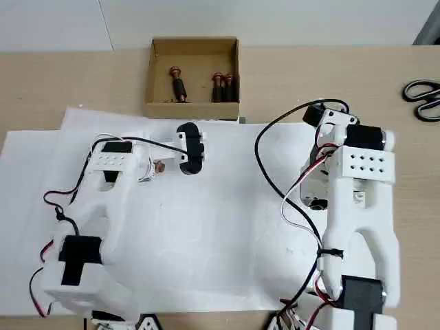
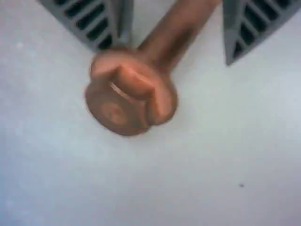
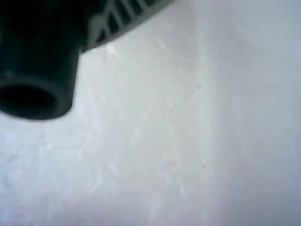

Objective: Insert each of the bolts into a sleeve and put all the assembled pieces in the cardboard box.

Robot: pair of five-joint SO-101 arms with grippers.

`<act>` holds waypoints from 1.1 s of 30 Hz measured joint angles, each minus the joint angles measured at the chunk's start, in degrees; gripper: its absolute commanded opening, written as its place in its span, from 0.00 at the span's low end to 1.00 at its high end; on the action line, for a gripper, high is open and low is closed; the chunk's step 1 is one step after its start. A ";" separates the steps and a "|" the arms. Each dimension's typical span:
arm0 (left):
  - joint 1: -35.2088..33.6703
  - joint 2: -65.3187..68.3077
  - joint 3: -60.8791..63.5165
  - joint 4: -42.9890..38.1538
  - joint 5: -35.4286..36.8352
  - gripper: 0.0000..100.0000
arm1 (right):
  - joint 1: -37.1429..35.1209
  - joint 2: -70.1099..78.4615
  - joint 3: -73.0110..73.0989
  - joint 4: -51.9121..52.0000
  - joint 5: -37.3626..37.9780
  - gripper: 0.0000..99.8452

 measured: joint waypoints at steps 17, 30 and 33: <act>0.70 2.73 -7.12 10.81 -0.18 0.00 | 0.00 0.00 0.00 0.00 0.00 0.00; 1.85 3.60 -35.87 49.67 -0.18 0.00 | 0.00 0.00 0.00 0.00 0.00 0.00; 1.85 3.60 -36.31 50.90 0.18 0.00 | 0.00 0.00 0.00 0.00 0.00 0.00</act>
